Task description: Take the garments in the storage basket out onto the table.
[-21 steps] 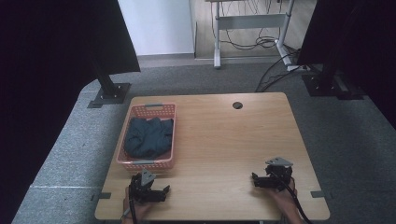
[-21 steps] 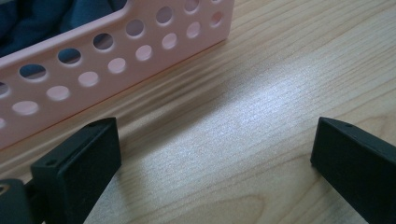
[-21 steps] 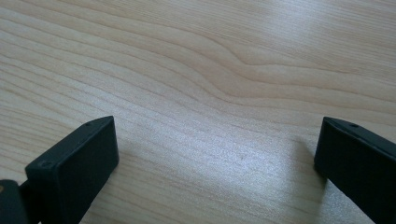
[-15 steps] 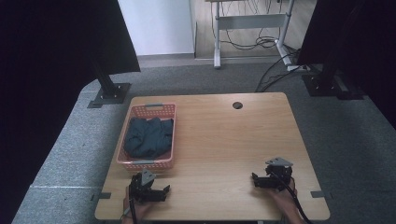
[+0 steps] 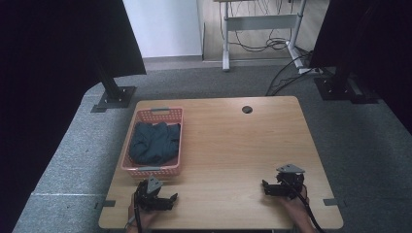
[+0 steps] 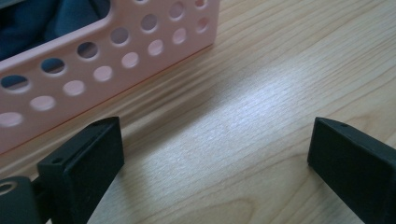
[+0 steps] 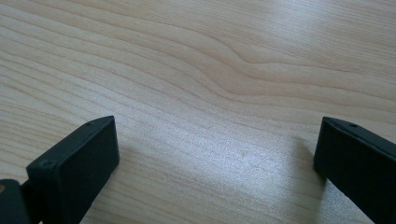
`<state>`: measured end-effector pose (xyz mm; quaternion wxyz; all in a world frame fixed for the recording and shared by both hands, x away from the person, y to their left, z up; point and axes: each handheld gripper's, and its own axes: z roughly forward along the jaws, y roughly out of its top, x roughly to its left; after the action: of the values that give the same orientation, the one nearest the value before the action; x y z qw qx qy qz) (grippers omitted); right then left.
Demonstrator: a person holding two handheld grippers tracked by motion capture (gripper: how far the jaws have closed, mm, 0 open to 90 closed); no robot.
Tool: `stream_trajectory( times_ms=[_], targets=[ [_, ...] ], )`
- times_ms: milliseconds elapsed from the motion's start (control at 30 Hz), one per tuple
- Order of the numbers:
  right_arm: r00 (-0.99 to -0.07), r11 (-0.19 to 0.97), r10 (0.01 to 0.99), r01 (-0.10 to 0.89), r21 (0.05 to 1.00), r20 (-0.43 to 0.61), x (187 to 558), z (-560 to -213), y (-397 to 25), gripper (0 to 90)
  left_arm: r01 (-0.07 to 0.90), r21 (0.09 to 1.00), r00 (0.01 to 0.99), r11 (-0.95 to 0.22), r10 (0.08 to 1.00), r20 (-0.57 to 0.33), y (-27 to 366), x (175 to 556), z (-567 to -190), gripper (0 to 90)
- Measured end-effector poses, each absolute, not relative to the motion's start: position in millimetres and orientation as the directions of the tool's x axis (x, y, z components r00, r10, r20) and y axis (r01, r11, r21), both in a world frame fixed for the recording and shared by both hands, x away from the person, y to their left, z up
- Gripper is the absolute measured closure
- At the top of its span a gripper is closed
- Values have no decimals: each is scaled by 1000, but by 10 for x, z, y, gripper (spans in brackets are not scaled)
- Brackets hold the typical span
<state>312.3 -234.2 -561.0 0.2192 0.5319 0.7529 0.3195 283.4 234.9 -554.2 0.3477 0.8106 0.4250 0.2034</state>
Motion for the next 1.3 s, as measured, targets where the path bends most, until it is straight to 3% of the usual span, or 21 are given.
stream_trajectory(
  times_ms=[767, 1300],
  targets=[
    [-340, 231, 940, 661, 713, 11, 3104, -5610, -2342, 0, 491, 781, 564, -387, 824, 54, 2297, 2716, -5297, 28],
    [-345, 235, 939, 660, 714, 10, 3101, -5610, -2340, 0, 479, 810, 578, -337, 816, -2, 2330, 2746, -5114, 33]
  ],
)
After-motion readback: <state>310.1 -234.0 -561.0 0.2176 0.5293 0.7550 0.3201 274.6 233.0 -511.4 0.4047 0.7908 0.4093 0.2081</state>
